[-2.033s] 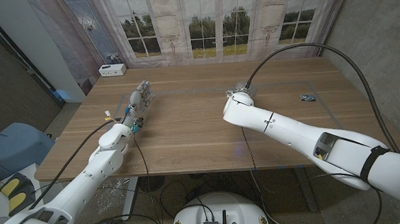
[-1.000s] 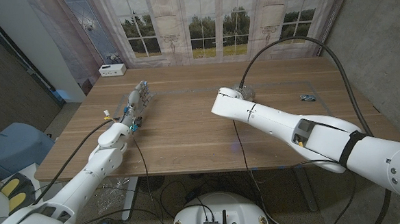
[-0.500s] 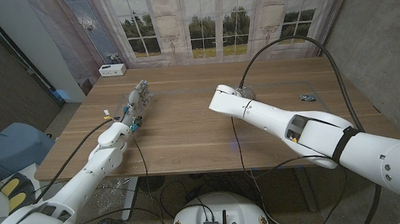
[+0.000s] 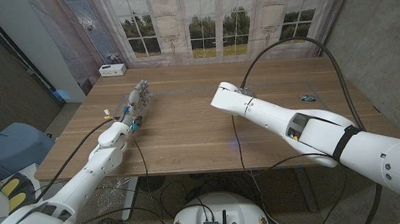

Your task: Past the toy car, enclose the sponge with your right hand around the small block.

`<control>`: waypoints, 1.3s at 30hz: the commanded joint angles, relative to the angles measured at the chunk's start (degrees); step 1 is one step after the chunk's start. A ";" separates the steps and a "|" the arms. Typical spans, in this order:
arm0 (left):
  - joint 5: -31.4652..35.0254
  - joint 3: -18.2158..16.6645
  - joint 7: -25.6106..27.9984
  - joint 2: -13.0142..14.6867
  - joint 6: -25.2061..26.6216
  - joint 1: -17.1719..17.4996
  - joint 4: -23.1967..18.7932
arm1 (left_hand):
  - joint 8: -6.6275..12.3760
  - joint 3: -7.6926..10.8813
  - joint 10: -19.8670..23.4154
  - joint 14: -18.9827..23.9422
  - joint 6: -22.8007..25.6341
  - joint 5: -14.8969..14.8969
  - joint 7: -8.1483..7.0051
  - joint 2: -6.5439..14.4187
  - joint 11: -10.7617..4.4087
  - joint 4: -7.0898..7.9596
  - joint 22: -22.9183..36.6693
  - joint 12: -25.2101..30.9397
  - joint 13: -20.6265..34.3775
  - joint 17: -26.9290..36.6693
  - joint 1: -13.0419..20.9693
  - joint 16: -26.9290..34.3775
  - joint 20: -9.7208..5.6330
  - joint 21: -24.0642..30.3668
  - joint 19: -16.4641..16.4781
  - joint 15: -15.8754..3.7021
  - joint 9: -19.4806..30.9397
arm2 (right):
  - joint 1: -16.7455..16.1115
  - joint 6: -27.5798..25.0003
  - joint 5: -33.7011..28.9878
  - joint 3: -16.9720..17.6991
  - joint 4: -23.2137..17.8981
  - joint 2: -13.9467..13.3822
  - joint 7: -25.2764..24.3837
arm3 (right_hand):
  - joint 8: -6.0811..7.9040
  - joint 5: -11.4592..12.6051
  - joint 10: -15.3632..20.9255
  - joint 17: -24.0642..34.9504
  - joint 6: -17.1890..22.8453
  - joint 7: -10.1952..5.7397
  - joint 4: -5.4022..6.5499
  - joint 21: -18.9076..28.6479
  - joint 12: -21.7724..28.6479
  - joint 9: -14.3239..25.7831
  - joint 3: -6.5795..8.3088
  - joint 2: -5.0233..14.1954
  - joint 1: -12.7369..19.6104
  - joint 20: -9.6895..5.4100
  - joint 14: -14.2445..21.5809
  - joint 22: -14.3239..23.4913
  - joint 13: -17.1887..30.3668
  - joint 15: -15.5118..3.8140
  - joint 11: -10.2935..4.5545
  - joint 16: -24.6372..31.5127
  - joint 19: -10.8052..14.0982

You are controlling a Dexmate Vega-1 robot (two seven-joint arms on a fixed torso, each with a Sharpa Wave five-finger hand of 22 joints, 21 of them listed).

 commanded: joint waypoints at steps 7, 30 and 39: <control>0.41 0.15 0.51 0.12 0.23 -0.03 -0.43 | 0.06 0.35 -0.46 -0.62 -0.36 0.08 -0.60 -0.05 -0.24 -0.45 0.27 0.27 0.20 0.12 0.77 0.24 0.28 -0.02 -0.09 -0.13 0.15 | -1.89 -0.23 2.55 2.98 -5.62 -3.02 0.34 | -0.10 -0.06 -1.29 0.46 -1.61 0.12 1.65 -1.58 -0.06 0.26 -2.57 -1.66 -4.56 0.36 -0.83 0.05 0.32 1.42 1.16 -0.06 -1.22; 0.43 0.11 0.17 0.08 -0.32 -0.05 -0.09 | 0.05 0.66 -0.62 -0.83 -0.62 -0.06 -0.59 0.19 -0.28 -1.13 0.25 0.26 0.20 0.07 1.47 0.18 0.40 -0.08 -0.21 -0.11 0.16 | 8.94 -3.43 42.26 -8.46 5.91 0.86 -32.02 | 0.46 1.28 -3.37 0.19 -1.60 -1.56 2.00 -4.74 -0.02 0.17 -3.82 -2.06 -5.85 0.33 -3.18 0.07 0.28 1.99 0.98 -0.54 -4.13; 0.41 0.06 0.11 0.11 -0.51 0.10 -0.08 | 0.04 0.62 -0.73 -0.86 -0.71 -0.13 -0.76 0.02 -0.10 -1.32 0.25 0.24 0.20 0.08 1.56 0.18 0.40 -0.09 -0.25 -0.04 0.15 | 12.88 -3.43 47.37 -13.33 12.94 4.36 -29.04 | 0.04 2.19 -6.95 -0.10 -3.26 -3.03 -0.99 -6.06 -0.50 0.13 -2.13 -0.86 -0.15 0.23 -4.83 0.16 0.24 1.55 0.46 -0.69 -3.69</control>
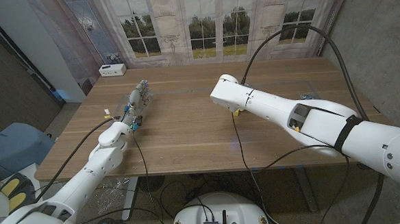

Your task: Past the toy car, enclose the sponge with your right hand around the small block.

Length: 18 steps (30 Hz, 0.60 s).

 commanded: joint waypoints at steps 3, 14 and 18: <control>-0.10 -0.18 -0.02 0.00 -0.46 0.26 0.02 | 0.04 0.06 -0.43 -0.33 -0.26 -0.15 -0.38 -0.11 0.18 -0.52 0.25 0.24 0.20 0.20 0.61 0.18 0.43 -0.09 -0.25 0.02 0.15 | 6.59 -0.39 29.45 -8.09 10.48 5.13 -12.30 | -0.66 0.28 -2.30 0.17 -1.75 -0.13 -0.88 -0.52 -0.33 0.15 -0.11 -0.09 1.19 0.35 -1.60 0.21 0.26 0.96 0.65 -0.33 0.75; -0.26 -0.30 -0.31 -0.09 -0.95 0.51 0.21 | 0.04 0.07 -0.48 -0.43 -0.34 -0.24 -0.50 -0.19 0.13 -0.77 0.25 0.25 0.20 0.20 0.78 0.16 0.53 -0.13 -0.35 0.02 0.15 | 5.45 -0.39 31.32 -5.23 13.35 8.51 -18.63 | -0.08 0.13 -1.07 0.26 -1.13 0.02 -0.16 -0.39 0.52 0.20 0.05 1.77 0.47 0.12 -0.03 0.37 0.28 0.83 1.45 0.59 3.12; -0.31 -0.44 -0.37 -0.08 -1.35 0.71 0.24 | 0.03 0.07 -0.58 -0.44 -0.40 -0.27 -0.52 -0.21 0.24 -0.86 0.25 0.22 0.20 0.20 0.84 0.17 0.53 -0.14 -0.39 -0.05 0.15 | 3.65 0.17 22.01 -1.43 19.00 12.60 -15.11 | 0.66 -0.50 2.39 -0.02 3.04 -0.26 -3.97 2.56 1.36 0.21 4.29 6.16 9.10 -1.11 5.25 0.40 0.20 -2.63 -0.06 1.66 15.59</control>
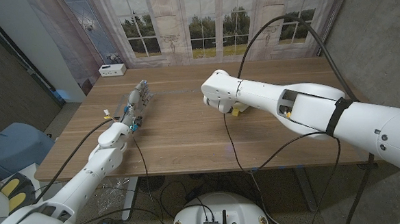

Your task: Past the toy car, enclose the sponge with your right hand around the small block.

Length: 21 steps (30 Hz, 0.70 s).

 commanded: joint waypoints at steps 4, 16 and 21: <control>-0.29 -0.46 -0.18 0.07 -0.96 0.79 -0.09 | 0.04 0.14 -0.59 -0.46 -0.25 -0.30 -0.42 -0.05 0.13 -0.39 0.26 0.23 0.20 0.19 0.66 0.18 0.28 -0.14 -0.18 -0.01 0.15 | -3.49 1.37 -14.62 7.50 14.14 10.41 1.74 | 1.13 -0.99 8.08 0.42 8.42 -0.22 -3.93 4.88 1.74 0.23 6.63 4.39 13.85 -6.60 10.84 0.57 0.16 -5.30 -1.58 3.02 17.75; -0.43 -0.66 -0.52 0.32 -1.35 1.19 -0.41 | 0.11 0.04 -0.59 -0.50 -0.11 -0.39 -0.40 -0.25 0.25 -0.60 0.26 0.26 0.20 0.21 0.70 0.19 0.30 -0.12 -0.18 0.06 0.15 | -13.18 0.82 -30.25 17.71 -1.11 5.40 1.67 | 2.53 -2.53 19.09 2.77 20.12 3.16 -3.78 11.39 3.25 0.34 11.25 4.61 29.14 -13.66 21.31 1.87 0.30 -10.16 -2.29 8.42 28.71; -0.35 -0.61 -0.44 0.45 -1.14 1.20 -0.66 | 0.09 0.01 -0.67 -0.51 -0.18 -0.42 -0.41 -0.29 0.24 -0.68 0.26 0.24 0.20 0.21 0.71 0.20 0.31 -0.12 -0.19 0.05 0.15 | -18.26 1.33 -35.08 20.88 -11.52 2.00 0.52 | 2.74 -3.09 21.27 3.11 22.06 4.23 -2.43 12.01 3.61 0.36 10.31 3.92 27.53 -13.42 22.82 1.83 0.32 -9.60 -1.77 9.21 29.12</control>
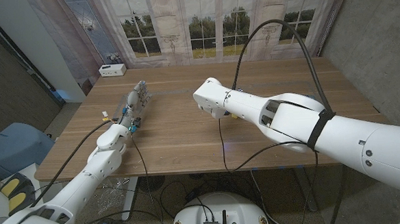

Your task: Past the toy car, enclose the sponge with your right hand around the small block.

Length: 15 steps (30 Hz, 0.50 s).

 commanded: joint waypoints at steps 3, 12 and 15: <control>-0.04 0.01 -0.34 0.32 0.16 0.16 -0.45 | 0.09 0.08 -0.37 -0.50 -0.19 -0.09 -0.43 -0.07 -0.12 -0.18 0.27 0.24 0.21 0.07 0.51 0.21 0.30 -0.12 -0.19 0.02 0.15 | -12.85 0.48 -14.88 9.89 -25.29 -7.10 -1.70 | 0.92 -0.33 3.04 0.25 3.36 0.96 1.27 0.45 0.77 0.09 -0.30 -0.52 -1.24 0.13 2.40 -0.31 0.32 -3.33 0.28 0.88 0.55; -0.21 0.11 -1.18 0.52 0.31 0.02 -0.38 | -0.01 0.11 -0.56 -0.75 -0.54 -0.14 -0.67 -0.03 -0.22 -0.36 0.27 0.20 0.21 0.07 0.61 0.14 0.37 -0.13 -0.25 0.04 0.16 | -17.66 0.38 -19.95 11.94 -35.66 -9.42 -0.21 | 0.92 -0.31 4.62 0.01 4.81 1.60 1.34 1.39 0.91 0.04 0.09 -0.32 -1.23 -0.77 3.69 -0.33 0.30 -3.61 0.37 0.91 1.96; -0.20 0.05 -1.25 0.68 0.19 0.24 -0.61 | -0.01 0.12 -0.68 -0.78 -0.58 -0.15 -0.68 0.00 -0.29 -0.40 0.27 0.16 0.21 0.07 0.64 0.14 0.35 -0.13 -0.26 0.06 0.16 | -18.56 -0.03 -21.16 12.46 -37.47 -9.57 0.40 | 1.07 -0.23 5.71 -0.10 6.22 2.09 1.06 1.80 0.99 0.03 0.72 0.02 -0.56 -2.10 4.60 -0.34 0.30 -4.20 0.43 0.97 2.20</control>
